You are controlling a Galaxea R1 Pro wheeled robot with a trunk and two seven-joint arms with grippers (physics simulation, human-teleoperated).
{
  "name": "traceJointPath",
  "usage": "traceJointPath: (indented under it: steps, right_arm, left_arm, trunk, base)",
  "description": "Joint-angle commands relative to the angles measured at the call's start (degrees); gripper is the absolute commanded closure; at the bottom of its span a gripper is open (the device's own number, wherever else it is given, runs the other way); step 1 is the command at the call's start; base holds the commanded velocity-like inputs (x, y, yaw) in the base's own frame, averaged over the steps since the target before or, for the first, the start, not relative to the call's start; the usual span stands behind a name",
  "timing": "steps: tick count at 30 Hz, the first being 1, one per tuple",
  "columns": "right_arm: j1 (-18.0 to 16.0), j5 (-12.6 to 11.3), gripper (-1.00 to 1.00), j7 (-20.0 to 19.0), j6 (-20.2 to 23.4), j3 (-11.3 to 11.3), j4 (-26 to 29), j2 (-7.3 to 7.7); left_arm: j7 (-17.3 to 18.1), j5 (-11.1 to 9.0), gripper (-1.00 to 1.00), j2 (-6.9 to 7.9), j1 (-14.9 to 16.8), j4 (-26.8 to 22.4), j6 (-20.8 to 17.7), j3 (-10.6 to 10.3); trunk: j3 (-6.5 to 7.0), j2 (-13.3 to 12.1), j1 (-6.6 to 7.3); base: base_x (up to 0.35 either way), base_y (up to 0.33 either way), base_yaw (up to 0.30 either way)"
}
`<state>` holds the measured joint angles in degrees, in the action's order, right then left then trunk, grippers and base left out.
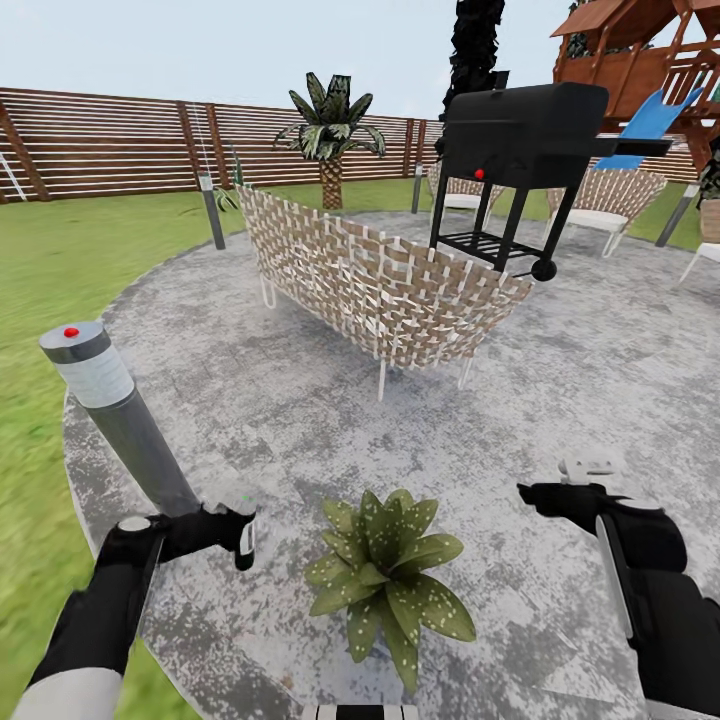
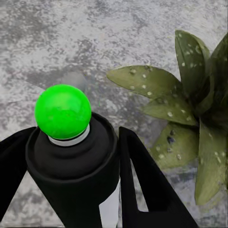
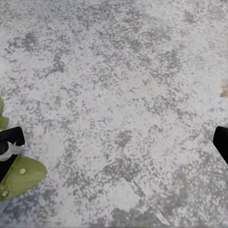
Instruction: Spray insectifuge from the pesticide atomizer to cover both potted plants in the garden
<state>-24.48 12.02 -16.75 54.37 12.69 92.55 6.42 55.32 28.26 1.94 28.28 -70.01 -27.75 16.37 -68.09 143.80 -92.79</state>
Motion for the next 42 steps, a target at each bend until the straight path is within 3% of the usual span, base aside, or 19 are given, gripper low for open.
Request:
traceJointPath:
  steps: [1, 3, 5, 7, 11, 13, 14, 15, 18, 20, 24, 26, 28, 32, 34, 36, 39, 42]
  right_arm:
    - [-0.1, 0.6, -1.0, -1.4, 0.2, 0.1, 0.1, 0.1]
    - [-0.3, 0.6, -1.0, -5.8, 0.2, 0.6, 0.0, 1.26]
    - [-0.2, 0.6, -1.0, -9.2, 0.2, 1.3, 0.1, 2.27]
    - [-0.1, 0.6, -1.0, -10.5, 0.2, 1.4, 0.0, 2.53]
    - [0.1, 0.6, -1.0, -10.9, 0.2, 1.3, 0.1, 2.54]
    - [0.1, 0.6, -1.0, -11.0, 0.2, 1.2, 0.0, 2.54]
    - [0.2, 0.6, -1.0, -11.0, 0.2, 1.2, 0.0, 2.54]
    - [0.2, 0.6, -1.0, -11.0, 0.2, 1.2, 0.0, 2.54]
    - [0.2, 0.6, -1.0, -11.0, 0.2, 1.2, 0.0, 2.55]
    - [0.2, 0.6, -1.0, -11.0, 0.2, 1.3, 0.0, 2.55]
    - [-0.4, 0.6, -1.0, -11.0, 0.3, 1.5, 0.1, 2.64]
    - [-0.5, 0.6, -1.0, -11.0, 0.3, 1.5, 0.1, 2.44]
    - [-0.6, 0.6, -1.0, -11.0, 0.3, 1.4, 0.1, 2.23]
    - [-3.4, 0.4, -1.0, -12.4, 5.0, 1.4, 0.0, 2.38]
    - [-5.4, -2.0, -1.0, -17.1, 5.6, 1.3, 0.0, 2.74]
    - [-6.3, -4.3, -1.0, -26.0, 5.6, 1.0, 0.0, 2.79]
    - [-6.6, -5.2, -1.0, -29.7, 5.6, 0.8, 0.0, 2.91]
    - [-6.7, -5.4, -1.0, -30.8, 5.1, 0.8, 0.0, 2.87]
  left_arm:
    - [0.5, -0.1, 1.0, -0.52, -1.8, -2.7, -0.5, 0.2]
    - [0.4, -0.6, 1.0, -3.83, -5.6, -8.9, -1.4, -0.3]
    - [-0.5, -0.9, 1.0, -6.46, -7.4, -12.0, -2.6, -0.7]
    - [0.2, -1.2, 1.0, -7.25, -8.2, -13.6, -5.1, -0.9]
    - [3.2, -2.5, 1.0, -7.47, -8.4, -14.0, -6.2, 0.4]
    - [3.9, -8.1, 1.0, -7.36, -8.5, -14.1, -6.4, 2.6]
    - [4.1, -12.1, 1.0, -7.17, -8.8, -14.2, -6.5, 3.4]
    - [4.1, -14.3, 1.0, -6.81, -9.5, -14.2, -6.4, 3.7]
    - [4.1, -17.0, 1.0, -5.91, -11.1, -14.3, -6.0, 3.7]
    - [3.6, -16.9, 1.0, -5.7, -11.4, -16.1, -6.3, 3.4]
    - [-1.5, -12.9, 1.0, -6.02, -11.6, -19.7, -9.7, 2.2]
    - [-2.3, -12.2, 1.0, -6.01, -11.6, -20.2, -13.0, 0.5]
    - [-2.5, -12.3, 1.0, -5.84, -11.7, -20.5, -14.6, 0.3]
    - [-2.5, -12.0, 1.0, -5.07, -11.3, -20.7, -14.2, -5.1]
    - [-1.5, -12.1, 1.0, -3.76, -11.1, -20.7, -13.9, -8.5]
    - [3.3, -12.3, 1.0, -3.04, -11.0, -21.2, -13.8, -10.3]
    - [6.4, -12.4, 1.0, -2.57, -11.1, -21.3, -13.6, -10.7]
    - [9.6, -12.4, 1.0, -2.45, -11.2, -21.2, -13.2, -11.1]
  trunk:
    - [-0.04, 0.0, 0.01]
    - [-0.04, 0.0, 0.01]
    - [-0.04, 0.0, 0.01]
    - [-0.04, 0.0, 0.01]
    - [-0.04, 0.0, 0.01]
    - [-0.04, 0.0, 0.01]
    - [-0.04, 0.0, 0.01]
    - [-0.04, 0.0, 0.01]
    - [-0.04, 0.0, 0.01]
    - [-0.04, 0.0, 0.01]
    - [-0.04, 0.0, 0.01]
    - [0.18, 0.0, 0.03]
    - [0.62, 0.0, 0.08]
    - [1.51, -0.1, 0.19]
    - [1.95, -0.1, 0.24]
    - [2.39, -0.1, 0.29]
    - [3.06, -0.2, 0.37]
    - [3.72, -0.2, 0.44]
  base:
    - [0.0, 0.0, 0.0]
    - [0.0, 0.0, 0.0]
    - [0.0, 0.0, 0.0]
    - [0.0, 0.0, 0.0]
    - [-0.063, 0.0, 0.0]
    - [-0.038, 0.0, 0.0]
    - [-0.015, 0.0, 0.0]
    - [-0.01, 0.0, 0.0]
    - [-0.004, 0.0, 0.0]
    - [-0.001, 0.0, 0.0]
    - [0.0, 0.0, 0.0]
    - [0.0, 0.0, 0.0]
    - [0.0, 0.0, 0.0]
    - [0.0, 0.0, 0.0]
    - [0.0, 0.0, 0.0]
    - [0.0, 0.0, 0.0]
    - [0.0, 0.0, 0.0]
    - [0.0, 0.0, 0.0]
